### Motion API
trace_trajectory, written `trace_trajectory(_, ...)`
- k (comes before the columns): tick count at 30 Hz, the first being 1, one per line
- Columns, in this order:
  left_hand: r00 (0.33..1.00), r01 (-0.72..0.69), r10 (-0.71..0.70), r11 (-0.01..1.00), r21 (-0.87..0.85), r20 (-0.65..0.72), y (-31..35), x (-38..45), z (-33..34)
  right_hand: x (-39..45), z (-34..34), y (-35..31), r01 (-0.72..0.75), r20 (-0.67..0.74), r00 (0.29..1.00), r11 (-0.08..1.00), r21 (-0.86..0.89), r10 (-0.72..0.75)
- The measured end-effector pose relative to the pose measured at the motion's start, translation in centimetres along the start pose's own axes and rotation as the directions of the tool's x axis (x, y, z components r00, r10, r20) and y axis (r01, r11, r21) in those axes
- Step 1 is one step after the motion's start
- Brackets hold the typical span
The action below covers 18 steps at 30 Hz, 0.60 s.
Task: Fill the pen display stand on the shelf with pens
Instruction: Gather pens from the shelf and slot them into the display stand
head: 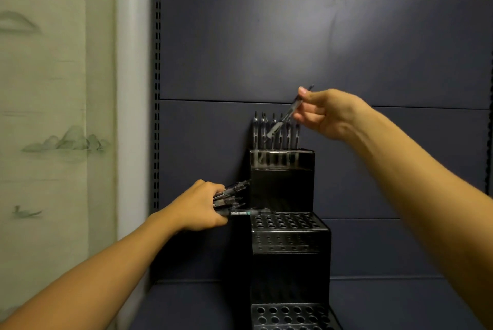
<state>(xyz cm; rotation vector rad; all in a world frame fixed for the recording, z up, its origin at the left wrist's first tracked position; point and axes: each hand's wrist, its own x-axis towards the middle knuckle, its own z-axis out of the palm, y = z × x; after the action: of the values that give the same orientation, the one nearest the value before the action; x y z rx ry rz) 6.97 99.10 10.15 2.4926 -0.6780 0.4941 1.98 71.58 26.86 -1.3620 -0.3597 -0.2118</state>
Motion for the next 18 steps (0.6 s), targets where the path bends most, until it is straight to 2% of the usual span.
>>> trace_trajectory(4, 1.000, -0.002, 0.002, 1.000, 0.005, 0.010, -0.3, 0.1, 0.3, 3.4, 0.0, -1.2, 0.061, -0.050, 0.997, 0.998, -0.006, -0.061)
trace_trajectory(8, 1.000, -0.012, 0.012, 1.000, 0.000, 0.009, -0.2, 0.2, 0.5, 6.0, 0.6, -1.3, 0.129, -0.216, 0.963, 0.978, -0.165, -0.164)
trace_trajectory(18, 1.000, 0.004, -0.004, 1.000, 0.005, -0.014, -0.6, 0.0, 0.0, 8.8, 0.4, 1.9, 0.133, -0.214, 0.941, 0.867, -0.481, -0.262)
